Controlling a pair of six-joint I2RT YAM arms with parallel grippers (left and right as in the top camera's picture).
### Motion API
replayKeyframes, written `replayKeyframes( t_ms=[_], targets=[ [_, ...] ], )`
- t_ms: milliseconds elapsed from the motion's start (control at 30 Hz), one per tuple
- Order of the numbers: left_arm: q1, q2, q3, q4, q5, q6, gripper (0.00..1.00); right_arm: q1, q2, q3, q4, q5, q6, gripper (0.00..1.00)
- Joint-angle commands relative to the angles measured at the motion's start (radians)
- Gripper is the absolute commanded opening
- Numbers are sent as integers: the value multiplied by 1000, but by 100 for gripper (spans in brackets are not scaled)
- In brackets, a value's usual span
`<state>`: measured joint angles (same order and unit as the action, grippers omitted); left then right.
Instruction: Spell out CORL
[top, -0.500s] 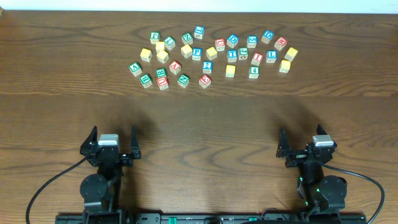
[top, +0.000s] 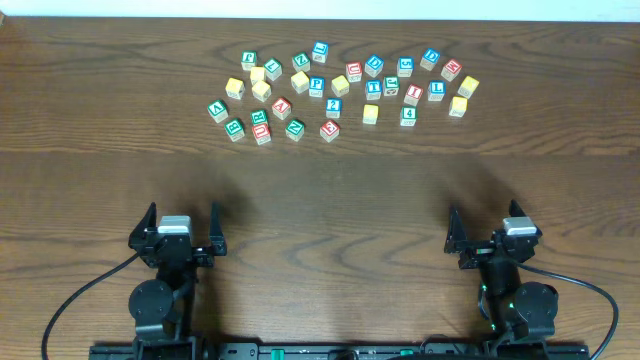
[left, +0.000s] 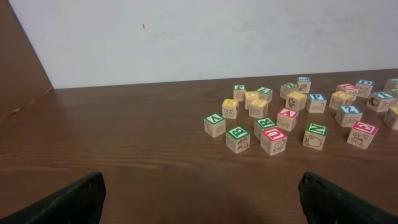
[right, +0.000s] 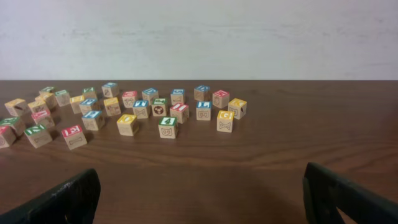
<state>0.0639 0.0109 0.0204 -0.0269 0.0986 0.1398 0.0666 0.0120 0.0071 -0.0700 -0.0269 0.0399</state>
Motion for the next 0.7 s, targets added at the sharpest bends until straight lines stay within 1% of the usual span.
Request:
replayKeyframes(
  t_ms=[0,667],
  targets=[
    [5,-10,-17,-32,6,13,98,-7,-4,-2,-4,-2,-11,99],
    [-5,-10,-16,-33,6,13,98,-7,-4,-2,-4,-2,-11,99]
  ],
)
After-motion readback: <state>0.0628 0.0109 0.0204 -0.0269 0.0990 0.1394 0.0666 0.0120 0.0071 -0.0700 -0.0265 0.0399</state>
